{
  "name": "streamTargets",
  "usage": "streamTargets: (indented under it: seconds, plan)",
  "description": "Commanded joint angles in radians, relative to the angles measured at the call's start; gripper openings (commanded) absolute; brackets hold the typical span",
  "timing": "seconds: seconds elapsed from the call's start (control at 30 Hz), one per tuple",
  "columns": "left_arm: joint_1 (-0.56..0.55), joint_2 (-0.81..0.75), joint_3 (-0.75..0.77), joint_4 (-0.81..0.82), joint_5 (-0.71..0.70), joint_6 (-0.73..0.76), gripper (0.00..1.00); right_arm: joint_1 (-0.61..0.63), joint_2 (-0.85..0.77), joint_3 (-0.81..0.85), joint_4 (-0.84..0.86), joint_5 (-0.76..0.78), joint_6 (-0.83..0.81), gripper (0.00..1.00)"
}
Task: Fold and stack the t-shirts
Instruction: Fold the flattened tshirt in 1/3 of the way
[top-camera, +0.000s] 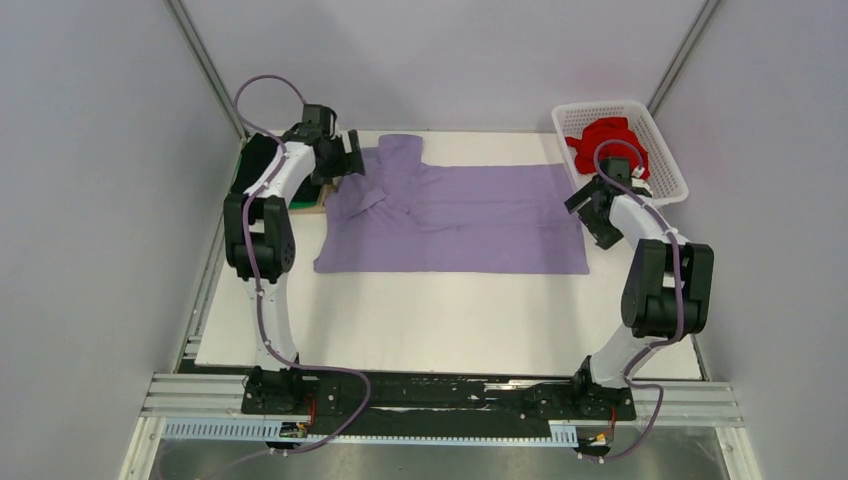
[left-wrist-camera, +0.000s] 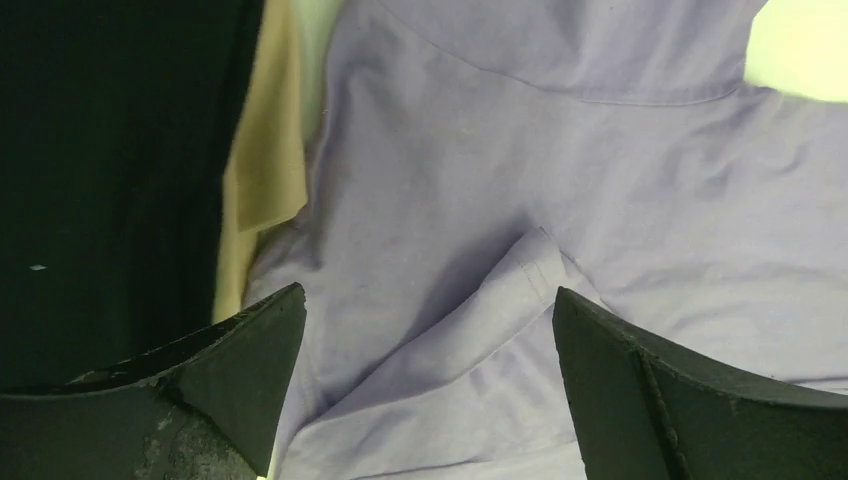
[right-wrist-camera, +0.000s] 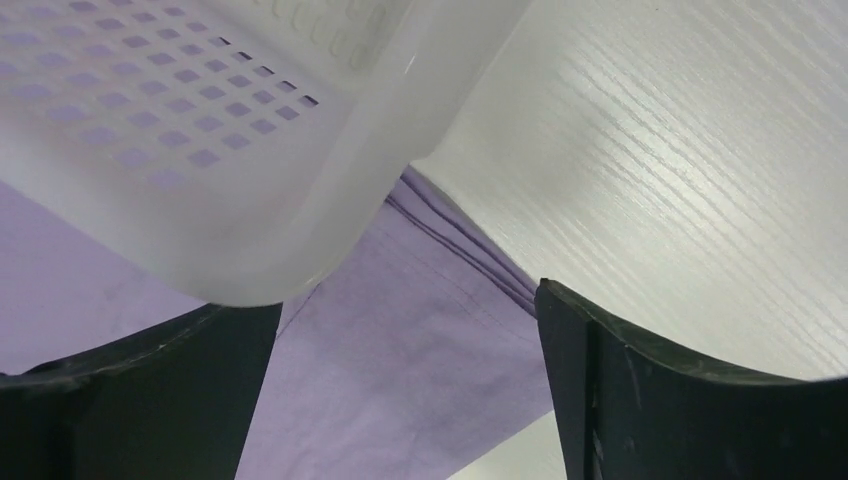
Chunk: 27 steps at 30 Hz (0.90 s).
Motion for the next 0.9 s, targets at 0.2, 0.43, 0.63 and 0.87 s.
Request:
streamTargets:
  seconds: [0.2,0.43,0.63,0.87]
  plan:
    - [-0.041,-0.288,-0.332,0.155,0.234,-0.061,1.00,0.063,-0.261,-0.172,0.051,-0.137,-0.095,1.00]
    - [-0.104,-0.297,-0.562,0.274,0.266,-0.100,1.00,0.204,-0.167,-0.241,0.286,-0.353,-0.234,1.00]
    - [-0.104,-0.219,-0.572,0.245,0.212,-0.092,1.00,0.256,-0.001,-0.149,0.242,-0.321,-0.320,1.00]
    - [-0.108,-0.298,-0.773,0.294,0.269,-0.148,1.00,0.263,-0.032,-0.262,0.050,-0.292,-0.224,1.00]
